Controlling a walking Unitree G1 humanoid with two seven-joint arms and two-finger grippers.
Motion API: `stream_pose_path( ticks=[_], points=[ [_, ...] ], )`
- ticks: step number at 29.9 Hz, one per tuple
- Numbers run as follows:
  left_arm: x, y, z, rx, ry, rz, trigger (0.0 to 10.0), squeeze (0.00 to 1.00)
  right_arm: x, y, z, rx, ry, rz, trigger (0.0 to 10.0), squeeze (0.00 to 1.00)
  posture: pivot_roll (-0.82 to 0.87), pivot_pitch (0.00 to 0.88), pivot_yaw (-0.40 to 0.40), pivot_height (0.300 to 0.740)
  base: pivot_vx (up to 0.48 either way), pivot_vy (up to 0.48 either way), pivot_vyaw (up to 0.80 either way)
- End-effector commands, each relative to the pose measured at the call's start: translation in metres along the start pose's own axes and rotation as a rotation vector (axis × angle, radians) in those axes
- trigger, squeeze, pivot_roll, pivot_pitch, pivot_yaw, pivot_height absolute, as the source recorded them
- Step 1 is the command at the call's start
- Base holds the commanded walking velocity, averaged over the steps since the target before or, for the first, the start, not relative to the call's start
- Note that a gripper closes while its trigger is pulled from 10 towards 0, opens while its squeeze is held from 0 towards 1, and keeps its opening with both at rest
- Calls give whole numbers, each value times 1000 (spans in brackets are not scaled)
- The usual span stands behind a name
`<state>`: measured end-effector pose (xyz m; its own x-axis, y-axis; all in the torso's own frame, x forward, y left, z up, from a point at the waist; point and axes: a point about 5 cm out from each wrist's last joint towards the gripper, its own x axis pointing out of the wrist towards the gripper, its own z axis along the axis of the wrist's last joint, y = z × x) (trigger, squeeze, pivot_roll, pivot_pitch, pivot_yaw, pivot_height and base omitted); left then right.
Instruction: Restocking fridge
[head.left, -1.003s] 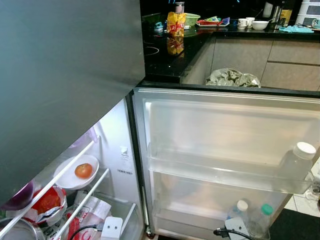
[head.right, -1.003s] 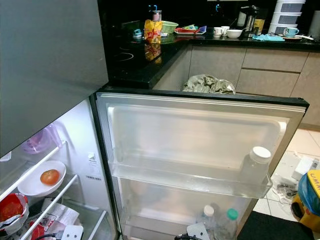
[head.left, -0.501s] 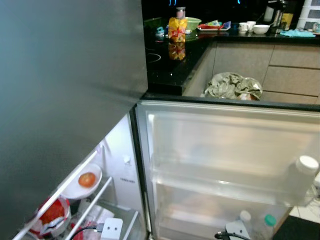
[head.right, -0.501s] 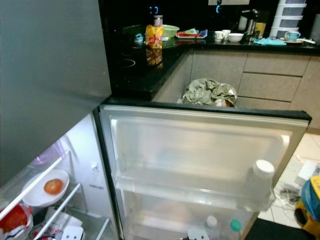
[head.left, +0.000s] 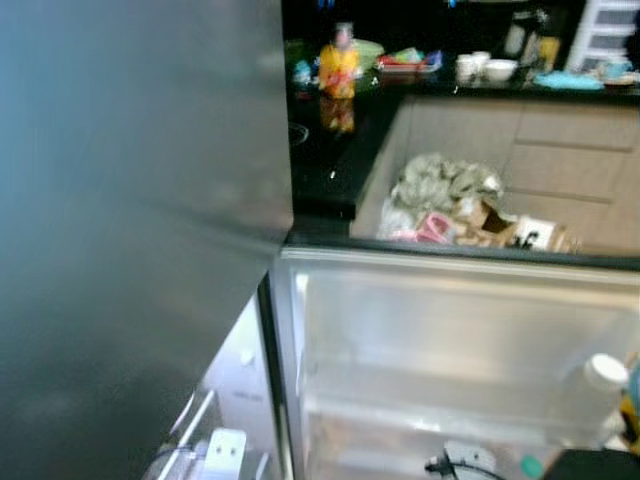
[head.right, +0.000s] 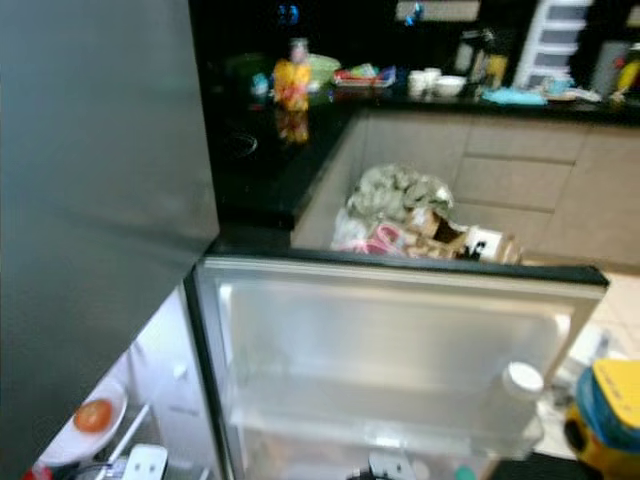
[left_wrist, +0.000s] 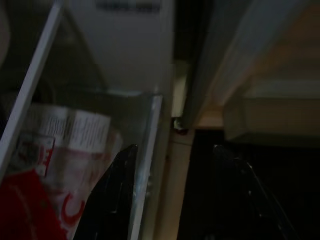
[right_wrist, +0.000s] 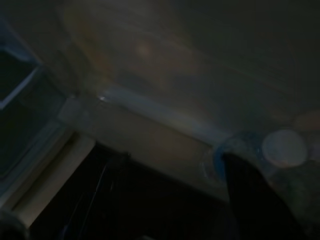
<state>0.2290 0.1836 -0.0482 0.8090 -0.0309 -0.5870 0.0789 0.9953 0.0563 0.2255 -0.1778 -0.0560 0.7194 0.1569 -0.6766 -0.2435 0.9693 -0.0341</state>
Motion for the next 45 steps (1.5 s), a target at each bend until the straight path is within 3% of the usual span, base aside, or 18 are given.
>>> stream_pose_path(
  ticks=[1,8,27,45],
  points=[
    [-2,4,-5,7,14,6,10000,0,0,-1,1,-2,-5,-1,10000,0,-31,41,-13,713,0,0,0],
    [-3,2,-7,7,12,-4,10000,0,0,1,-1,-6,3,19,10000,0,-30,46,-14,740,0,0,0],
    [-2,8,0,-13,-36,19,10000,0,-4,3,-12,-27,32,29,10000,0,-31,37,-11,740,0,0,0],
    [0,9,5,-31,-45,22,10000,0,-3,3,-11,-28,26,12,10000,0,-37,47,-4,740,0,-480,0]
  ],
)
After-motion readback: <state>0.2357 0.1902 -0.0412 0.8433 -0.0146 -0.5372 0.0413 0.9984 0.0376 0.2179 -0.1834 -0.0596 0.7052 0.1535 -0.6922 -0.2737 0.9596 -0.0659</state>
